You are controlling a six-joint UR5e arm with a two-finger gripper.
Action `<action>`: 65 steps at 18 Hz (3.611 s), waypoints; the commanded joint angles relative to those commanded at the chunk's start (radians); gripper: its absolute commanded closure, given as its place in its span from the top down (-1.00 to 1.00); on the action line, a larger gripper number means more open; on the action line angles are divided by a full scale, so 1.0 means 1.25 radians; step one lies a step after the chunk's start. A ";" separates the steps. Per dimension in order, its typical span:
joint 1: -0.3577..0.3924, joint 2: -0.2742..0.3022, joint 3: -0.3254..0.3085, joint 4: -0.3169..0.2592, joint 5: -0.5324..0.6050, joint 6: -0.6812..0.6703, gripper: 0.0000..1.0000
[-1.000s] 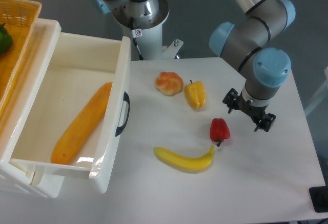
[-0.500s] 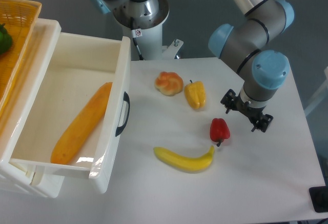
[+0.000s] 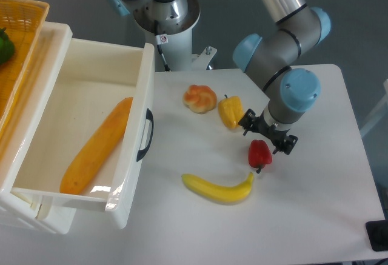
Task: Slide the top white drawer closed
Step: 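Swing the gripper over the table to the drawer's front handle side, then push the drawer front with the gripper into the white cabinet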
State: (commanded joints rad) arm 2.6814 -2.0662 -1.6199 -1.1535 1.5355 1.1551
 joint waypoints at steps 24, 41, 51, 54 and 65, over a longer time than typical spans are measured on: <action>-0.113 0.123 0.048 -0.195 -0.347 -0.367 -0.82; -0.150 0.158 0.044 -0.298 -0.421 -0.361 -0.83; -0.183 0.188 0.045 -0.329 -0.422 -0.371 -0.83; -0.199 0.189 0.041 -0.329 -0.422 -0.373 -0.82; -0.272 0.174 0.040 -0.315 -0.416 -0.428 -0.80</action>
State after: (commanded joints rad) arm 2.3409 -1.8484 -1.5693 -1.5478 1.0155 0.6198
